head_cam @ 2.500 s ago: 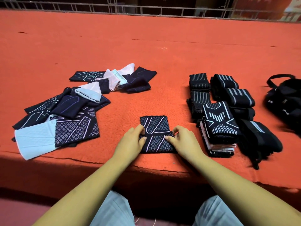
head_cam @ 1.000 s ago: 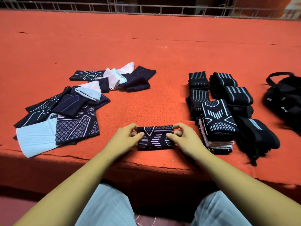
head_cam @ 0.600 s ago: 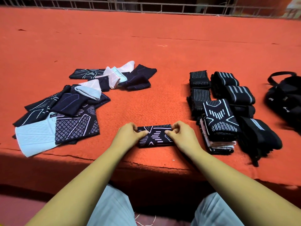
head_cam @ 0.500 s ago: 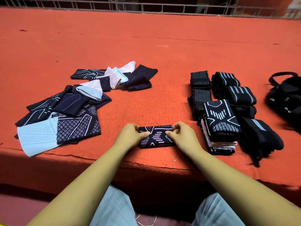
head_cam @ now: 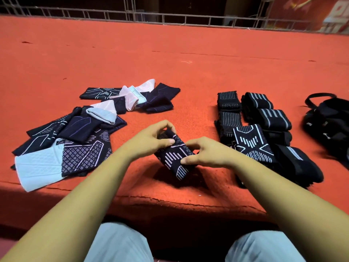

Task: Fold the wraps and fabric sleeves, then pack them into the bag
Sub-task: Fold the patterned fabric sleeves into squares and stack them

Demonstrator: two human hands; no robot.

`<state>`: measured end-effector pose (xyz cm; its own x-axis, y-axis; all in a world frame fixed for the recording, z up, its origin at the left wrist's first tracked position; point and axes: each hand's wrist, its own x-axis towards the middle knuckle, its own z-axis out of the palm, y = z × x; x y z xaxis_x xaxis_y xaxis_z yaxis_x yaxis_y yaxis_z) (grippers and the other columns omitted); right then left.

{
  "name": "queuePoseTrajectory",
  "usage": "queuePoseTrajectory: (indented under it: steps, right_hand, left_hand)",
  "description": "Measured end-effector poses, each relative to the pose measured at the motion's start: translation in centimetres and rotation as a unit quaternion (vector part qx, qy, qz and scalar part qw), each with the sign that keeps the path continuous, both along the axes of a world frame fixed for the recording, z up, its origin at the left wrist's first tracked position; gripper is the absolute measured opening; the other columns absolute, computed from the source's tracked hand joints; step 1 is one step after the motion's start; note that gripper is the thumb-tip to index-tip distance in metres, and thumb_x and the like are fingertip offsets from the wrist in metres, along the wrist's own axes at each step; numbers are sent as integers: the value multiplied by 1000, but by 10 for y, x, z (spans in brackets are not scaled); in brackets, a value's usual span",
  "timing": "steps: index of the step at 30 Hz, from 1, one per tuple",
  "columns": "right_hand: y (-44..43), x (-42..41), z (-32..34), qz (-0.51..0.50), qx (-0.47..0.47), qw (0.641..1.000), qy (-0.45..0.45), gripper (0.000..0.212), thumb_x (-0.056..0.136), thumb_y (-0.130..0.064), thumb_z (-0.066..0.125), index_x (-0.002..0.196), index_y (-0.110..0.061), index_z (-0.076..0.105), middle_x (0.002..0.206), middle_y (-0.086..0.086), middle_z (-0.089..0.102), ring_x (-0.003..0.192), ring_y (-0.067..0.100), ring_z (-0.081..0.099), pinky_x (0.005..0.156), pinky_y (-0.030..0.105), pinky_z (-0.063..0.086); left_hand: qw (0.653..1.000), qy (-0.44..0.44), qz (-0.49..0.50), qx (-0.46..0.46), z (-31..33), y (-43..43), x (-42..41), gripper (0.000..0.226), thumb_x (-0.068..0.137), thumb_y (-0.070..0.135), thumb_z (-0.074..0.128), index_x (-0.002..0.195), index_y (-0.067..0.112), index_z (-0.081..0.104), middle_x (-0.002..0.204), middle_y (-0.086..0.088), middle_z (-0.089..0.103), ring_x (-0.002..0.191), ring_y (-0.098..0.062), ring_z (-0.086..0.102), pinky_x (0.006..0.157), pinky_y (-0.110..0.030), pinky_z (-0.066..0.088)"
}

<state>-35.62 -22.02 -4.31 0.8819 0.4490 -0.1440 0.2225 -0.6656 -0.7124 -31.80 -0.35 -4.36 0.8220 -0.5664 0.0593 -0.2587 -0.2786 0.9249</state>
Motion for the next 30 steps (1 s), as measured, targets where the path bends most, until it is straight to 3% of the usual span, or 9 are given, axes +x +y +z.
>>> queuePoseTrajectory:
  steps: [4,7,10,15,19,22,24,26,30]
  right_hand:
    - [3,7,-1,-77,175,979,68,12,90,-13,69,87,-5,63,59,-3,49,47,7,39,43,19,28]
    - [10,18,-9,-186,283,939,56,12,91,-17,68,87,-8,62,59,2,47,43,11,37,42,21,27]
    - [16,36,-16,-279,319,904,51,12,94,-18,66,87,-9,64,61,3,53,41,9,41,40,20,32]
    - [13,78,-15,-385,303,870,53,20,94,-8,57,74,-11,58,60,9,49,44,15,40,44,24,33]
    - [3,123,-19,-482,258,837,-33,28,87,-9,63,61,-14,54,61,9,53,57,22,47,57,39,40]
    - [-7,158,-28,-546,187,813,-73,13,84,-19,68,77,-8,66,87,11,70,83,28,65,76,36,50]
    - [-12,178,-37,-584,174,790,-63,18,83,-22,66,88,-6,70,93,13,72,88,31,67,73,32,48]
    - [-18,191,-40,-602,164,780,-54,21,85,-19,59,93,-3,70,96,18,71,82,33,63,67,28,42]
    - [-30,209,-48,-612,115,780,-54,25,87,-14,54,104,-2,68,108,20,69,101,38,64,79,33,47]
  left_hand:
    - [996,9,80,-47,15,-6,15,19,91,10,69,106,12,58,87,-3,68,75,-11,64,63,-23,51]
    - [952,143,193,-189,10,-22,24,18,93,17,66,107,13,55,91,-8,69,74,-17,68,68,-31,56]
    - [951,183,185,-167,-7,-40,37,15,96,14,62,109,11,56,100,-13,72,83,-25,69,78,-38,57]
    - [940,166,253,-159,-25,-68,84,10,92,5,63,98,12,59,110,-24,70,93,-32,68,88,-45,54]
    - [933,179,257,-177,-40,-94,131,13,90,9,66,103,5,66,105,-20,73,96,-33,71,94,-50,55]
    - [930,190,245,-199,-47,-112,161,15,88,10,67,102,5,64,96,-17,73,77,-25,73,76,-39,60]
    - [929,196,254,-186,-47,-122,176,26,79,13,70,100,16,54,90,-17,68,61,-19,62,58,-27,49]
    - [936,190,249,-161,-51,-130,189,37,67,19,66,99,22,47,90,-20,68,67,-21,58,63,-32,45]
    - [960,136,219,-110,-63,-143,210,27,87,5,63,102,19,46,78,-4,58,62,-16,53,61,-28,45]
